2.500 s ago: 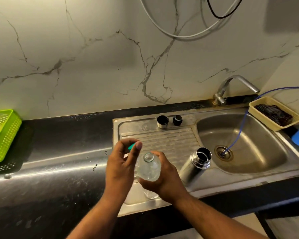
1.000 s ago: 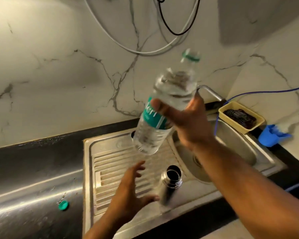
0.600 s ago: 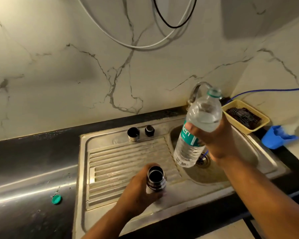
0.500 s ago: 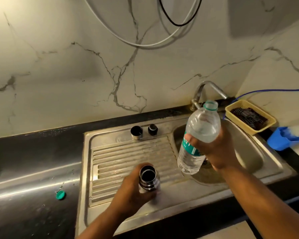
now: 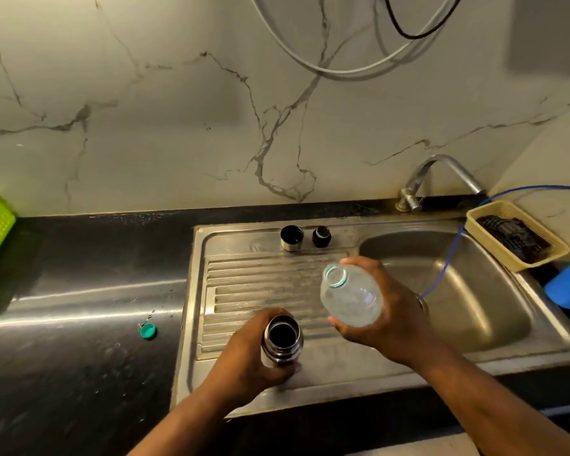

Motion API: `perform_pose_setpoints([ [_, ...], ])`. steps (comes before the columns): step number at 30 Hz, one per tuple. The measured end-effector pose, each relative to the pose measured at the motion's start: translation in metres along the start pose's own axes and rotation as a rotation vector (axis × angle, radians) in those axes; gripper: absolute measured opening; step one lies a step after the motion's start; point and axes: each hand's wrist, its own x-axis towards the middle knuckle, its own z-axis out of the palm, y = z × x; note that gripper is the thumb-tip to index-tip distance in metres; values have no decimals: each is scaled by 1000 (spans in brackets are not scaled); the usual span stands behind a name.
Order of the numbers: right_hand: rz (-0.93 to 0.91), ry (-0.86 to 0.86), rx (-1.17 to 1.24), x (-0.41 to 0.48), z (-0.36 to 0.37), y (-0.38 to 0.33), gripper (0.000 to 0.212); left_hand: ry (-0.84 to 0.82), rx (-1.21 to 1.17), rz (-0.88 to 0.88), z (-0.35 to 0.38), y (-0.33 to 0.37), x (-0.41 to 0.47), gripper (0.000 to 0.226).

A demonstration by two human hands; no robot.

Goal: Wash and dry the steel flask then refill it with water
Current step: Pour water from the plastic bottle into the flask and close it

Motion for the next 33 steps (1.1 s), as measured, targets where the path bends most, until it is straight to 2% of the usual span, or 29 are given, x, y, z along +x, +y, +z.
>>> perform_pose_setpoints([
  [3, -7, -130, -106, 0, 7, 1, 95, 2, -14, -6, 3, -3, 1, 68],
  [8, -80, -226, -328, -6, 8, -6, 91, 20, -51, -3, 6, -11, 1, 67],
  [21, -89, -364, -664, -9, -1, -16, 96, 20, -88, 8, 6, -14, 2, 67],
  [33, -89, -395, -774, -7, -1, -26, 97, 3, -93, 15, 3, -17, 4, 67],
])
